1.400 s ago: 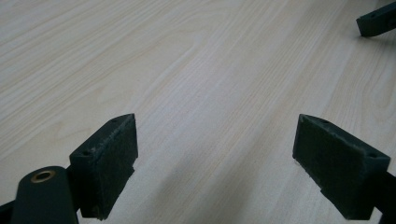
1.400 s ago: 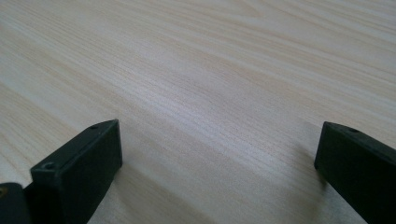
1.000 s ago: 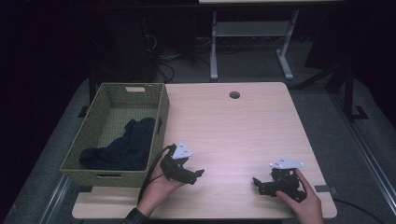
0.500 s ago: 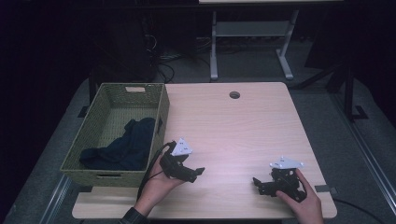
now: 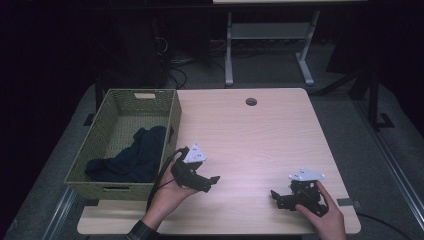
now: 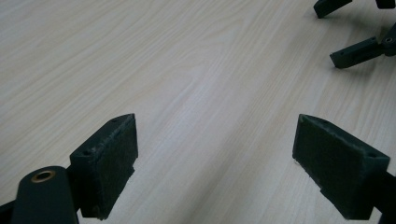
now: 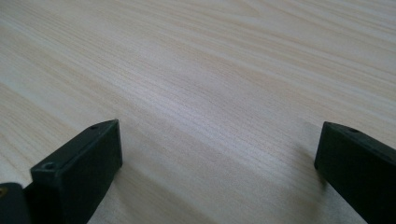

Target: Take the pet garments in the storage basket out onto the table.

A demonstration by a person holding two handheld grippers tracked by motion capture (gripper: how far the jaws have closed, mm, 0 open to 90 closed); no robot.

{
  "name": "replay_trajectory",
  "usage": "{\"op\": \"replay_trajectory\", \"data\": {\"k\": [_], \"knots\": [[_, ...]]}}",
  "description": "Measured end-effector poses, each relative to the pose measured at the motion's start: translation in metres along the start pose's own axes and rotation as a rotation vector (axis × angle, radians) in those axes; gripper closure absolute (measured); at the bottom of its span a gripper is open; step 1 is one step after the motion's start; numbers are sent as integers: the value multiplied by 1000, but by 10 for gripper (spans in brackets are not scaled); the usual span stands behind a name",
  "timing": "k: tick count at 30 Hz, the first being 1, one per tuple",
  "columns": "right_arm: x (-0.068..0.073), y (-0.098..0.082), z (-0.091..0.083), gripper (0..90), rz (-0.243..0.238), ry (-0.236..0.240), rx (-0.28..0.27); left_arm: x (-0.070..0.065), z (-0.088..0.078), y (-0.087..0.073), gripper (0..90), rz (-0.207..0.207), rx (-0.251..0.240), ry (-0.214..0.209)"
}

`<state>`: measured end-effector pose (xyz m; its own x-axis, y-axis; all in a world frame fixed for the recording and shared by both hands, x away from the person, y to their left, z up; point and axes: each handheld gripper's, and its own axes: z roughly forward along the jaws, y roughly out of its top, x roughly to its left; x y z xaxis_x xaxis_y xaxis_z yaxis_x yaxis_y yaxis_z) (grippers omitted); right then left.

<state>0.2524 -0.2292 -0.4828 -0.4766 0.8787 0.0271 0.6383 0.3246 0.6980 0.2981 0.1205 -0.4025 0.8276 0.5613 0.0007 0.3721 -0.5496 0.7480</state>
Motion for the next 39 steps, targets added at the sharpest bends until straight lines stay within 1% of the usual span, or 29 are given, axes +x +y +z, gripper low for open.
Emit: {"op": "replay_trajectory", "data": {"k": [3,6,15,20,26,29,31,35,36,37,39], "knots": [[0,0,0,5,0,0,0,2,-2,2,135,0,-6,5],[0,0,0,5,0,0,0,4,-3,4,135,-9,-19,3],[0,0,0,4,1,0,0,6,-1,12,136,5,-19,-14],[0,0,0,5,1,0,0,9,1,16,136,10,-11,-13],[0,0,0,5,0,0,0,15,1,21,136,-1,-17,-16],[0,0,0,5,1,0,0,18,-3,25,138,6,-17,-12],[0,0,0,5,1,0,0,19,-5,25,138,4,-20,-10],[0,0,0,5,0,0,0,26,-17,27,139,-2,-34,1],[0,0,0,5,0,0,0,26,-17,27,139,-2,-34,1],[0,0,0,5,1,0,0,28,-19,27,139,-9,-40,1],[0,0,0,5,0,0,0,31,-24,27,140,-32,-73,-10]]}}
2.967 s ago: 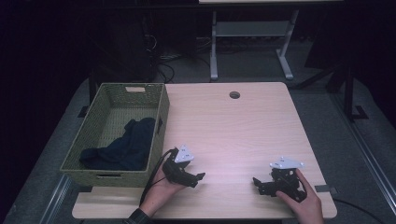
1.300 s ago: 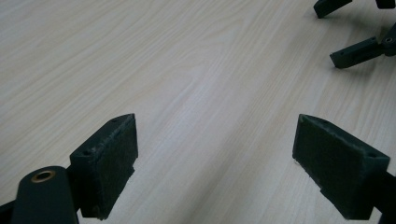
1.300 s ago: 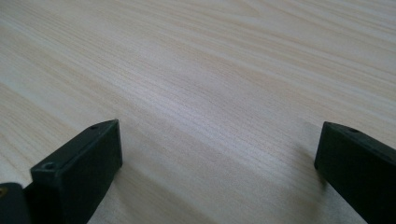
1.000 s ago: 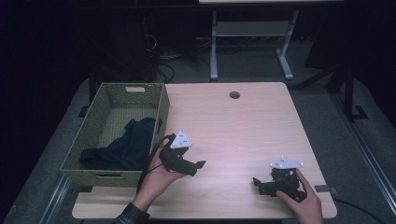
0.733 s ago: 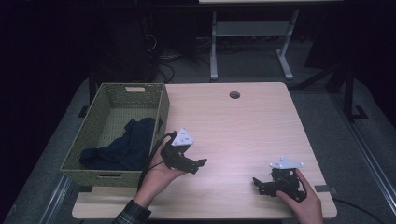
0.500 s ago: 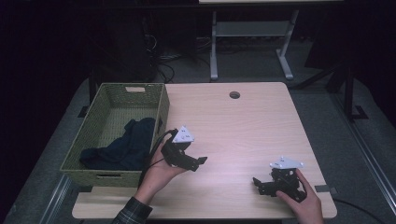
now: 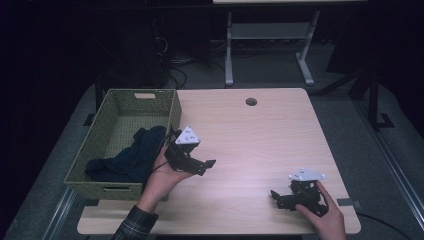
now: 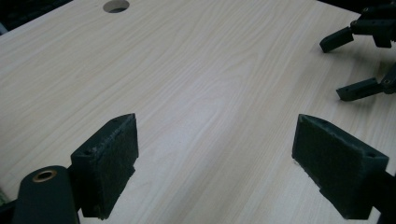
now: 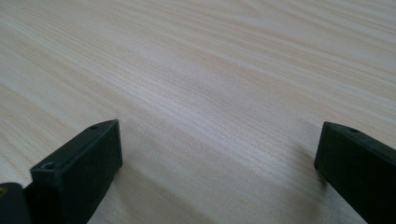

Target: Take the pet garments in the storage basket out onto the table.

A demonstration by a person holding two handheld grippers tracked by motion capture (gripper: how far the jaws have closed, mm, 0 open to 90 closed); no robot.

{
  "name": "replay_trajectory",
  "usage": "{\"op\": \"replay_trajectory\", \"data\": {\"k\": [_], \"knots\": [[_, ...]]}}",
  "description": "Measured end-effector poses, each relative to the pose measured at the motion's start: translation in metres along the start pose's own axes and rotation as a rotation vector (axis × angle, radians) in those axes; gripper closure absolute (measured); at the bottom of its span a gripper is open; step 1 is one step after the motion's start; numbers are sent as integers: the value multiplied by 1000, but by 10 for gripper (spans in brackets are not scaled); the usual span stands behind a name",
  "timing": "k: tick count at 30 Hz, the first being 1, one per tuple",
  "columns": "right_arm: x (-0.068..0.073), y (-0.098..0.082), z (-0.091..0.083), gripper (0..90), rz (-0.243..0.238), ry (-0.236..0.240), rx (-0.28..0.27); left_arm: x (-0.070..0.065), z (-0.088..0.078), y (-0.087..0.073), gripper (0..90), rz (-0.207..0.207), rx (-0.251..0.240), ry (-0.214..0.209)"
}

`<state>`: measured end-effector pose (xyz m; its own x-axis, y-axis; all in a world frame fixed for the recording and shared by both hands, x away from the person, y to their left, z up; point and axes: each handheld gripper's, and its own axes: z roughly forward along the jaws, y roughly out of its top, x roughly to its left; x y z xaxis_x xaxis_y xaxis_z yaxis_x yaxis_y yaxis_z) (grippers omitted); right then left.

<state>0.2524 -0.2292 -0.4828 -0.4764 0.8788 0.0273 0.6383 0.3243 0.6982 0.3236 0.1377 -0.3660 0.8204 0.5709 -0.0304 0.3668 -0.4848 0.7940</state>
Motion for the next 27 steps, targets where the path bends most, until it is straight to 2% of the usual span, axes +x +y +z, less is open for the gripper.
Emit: {"op": "replay_trajectory", "data": {"k": [4,7,12,27], "knots": [[0,0,0,5,-3,0,-2,2,-8,2,156,12,-6,6],[0,0,0,4,-1,0,-1,5,-12,2,156,-6,-23,13],[0,0,0,5,-2,0,-2,10,-17,2,156,-10,-28,24],[0,0,0,5,1,0,-2,28,-36,-6,157,-46,-15,59]]}}
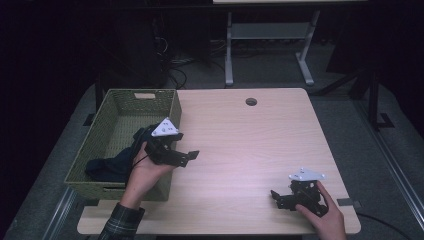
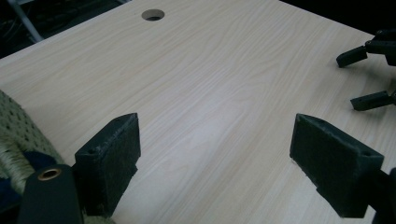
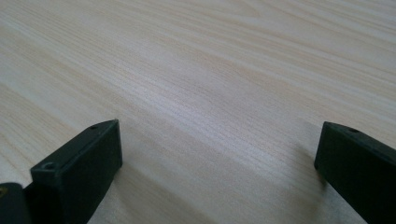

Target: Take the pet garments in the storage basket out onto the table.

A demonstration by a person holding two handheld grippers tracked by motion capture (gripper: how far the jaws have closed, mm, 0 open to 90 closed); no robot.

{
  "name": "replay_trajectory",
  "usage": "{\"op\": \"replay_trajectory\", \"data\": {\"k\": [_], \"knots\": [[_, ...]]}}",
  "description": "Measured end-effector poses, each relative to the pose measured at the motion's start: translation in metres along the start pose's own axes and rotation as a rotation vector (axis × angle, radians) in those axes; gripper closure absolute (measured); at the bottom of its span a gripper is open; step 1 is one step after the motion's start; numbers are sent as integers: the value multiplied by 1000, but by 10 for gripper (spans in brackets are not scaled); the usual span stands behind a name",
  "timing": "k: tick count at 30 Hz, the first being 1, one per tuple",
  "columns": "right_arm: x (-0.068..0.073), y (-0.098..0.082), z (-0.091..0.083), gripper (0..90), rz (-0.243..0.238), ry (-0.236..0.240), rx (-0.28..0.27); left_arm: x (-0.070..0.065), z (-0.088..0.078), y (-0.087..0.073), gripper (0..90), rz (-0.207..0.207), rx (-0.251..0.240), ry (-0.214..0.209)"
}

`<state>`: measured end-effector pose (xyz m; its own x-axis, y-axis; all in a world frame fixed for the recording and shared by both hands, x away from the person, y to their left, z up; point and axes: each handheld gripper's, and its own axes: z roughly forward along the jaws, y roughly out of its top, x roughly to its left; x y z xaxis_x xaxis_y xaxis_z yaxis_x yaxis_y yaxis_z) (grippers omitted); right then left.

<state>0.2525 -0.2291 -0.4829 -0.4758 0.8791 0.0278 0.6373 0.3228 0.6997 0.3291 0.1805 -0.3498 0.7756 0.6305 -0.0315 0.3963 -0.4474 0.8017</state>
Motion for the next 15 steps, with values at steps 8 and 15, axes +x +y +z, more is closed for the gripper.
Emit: {"op": "replay_trajectory", "data": {"k": [8,15], "knots": [[0,0,0,5,0,0,0,10,-8,-4,157,-13,15,9],[0,0,0,5,0,0,0,18,-16,-8,159,-35,6,28]]}}
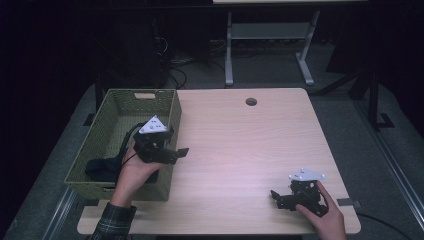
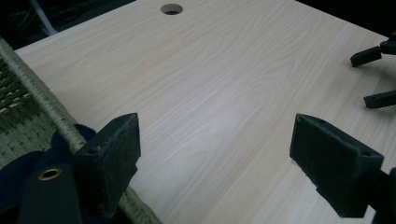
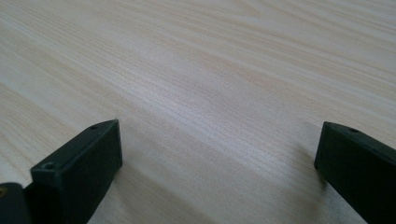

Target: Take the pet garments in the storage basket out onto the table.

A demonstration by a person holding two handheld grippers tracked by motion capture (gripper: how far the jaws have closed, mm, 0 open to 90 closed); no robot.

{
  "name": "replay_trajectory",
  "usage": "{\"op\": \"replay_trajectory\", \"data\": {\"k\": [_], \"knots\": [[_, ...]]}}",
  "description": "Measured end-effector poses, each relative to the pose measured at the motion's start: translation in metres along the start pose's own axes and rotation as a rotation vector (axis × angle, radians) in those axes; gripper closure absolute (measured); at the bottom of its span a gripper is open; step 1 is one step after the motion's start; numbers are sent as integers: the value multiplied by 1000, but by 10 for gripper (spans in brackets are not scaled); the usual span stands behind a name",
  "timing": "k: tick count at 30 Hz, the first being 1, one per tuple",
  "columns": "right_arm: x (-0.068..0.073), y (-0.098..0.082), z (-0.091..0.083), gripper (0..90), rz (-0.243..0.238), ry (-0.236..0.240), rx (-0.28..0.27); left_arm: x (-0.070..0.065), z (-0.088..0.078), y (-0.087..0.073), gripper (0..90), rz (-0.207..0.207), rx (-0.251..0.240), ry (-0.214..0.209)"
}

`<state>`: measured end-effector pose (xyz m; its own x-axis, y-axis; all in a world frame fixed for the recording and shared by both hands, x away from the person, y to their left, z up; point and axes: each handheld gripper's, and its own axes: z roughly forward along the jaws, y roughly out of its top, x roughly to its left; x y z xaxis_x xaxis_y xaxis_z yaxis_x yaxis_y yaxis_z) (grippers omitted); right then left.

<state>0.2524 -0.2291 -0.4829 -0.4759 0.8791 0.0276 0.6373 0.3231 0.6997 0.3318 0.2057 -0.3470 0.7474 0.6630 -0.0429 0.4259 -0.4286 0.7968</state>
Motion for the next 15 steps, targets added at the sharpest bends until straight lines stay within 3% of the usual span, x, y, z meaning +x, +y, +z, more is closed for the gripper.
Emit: {"op": "replay_trajectory", "data": {"k": [15], "knots": [[0,0,0,5,-2,0,-1,25,-18,-12,190,-33,5,41]]}}
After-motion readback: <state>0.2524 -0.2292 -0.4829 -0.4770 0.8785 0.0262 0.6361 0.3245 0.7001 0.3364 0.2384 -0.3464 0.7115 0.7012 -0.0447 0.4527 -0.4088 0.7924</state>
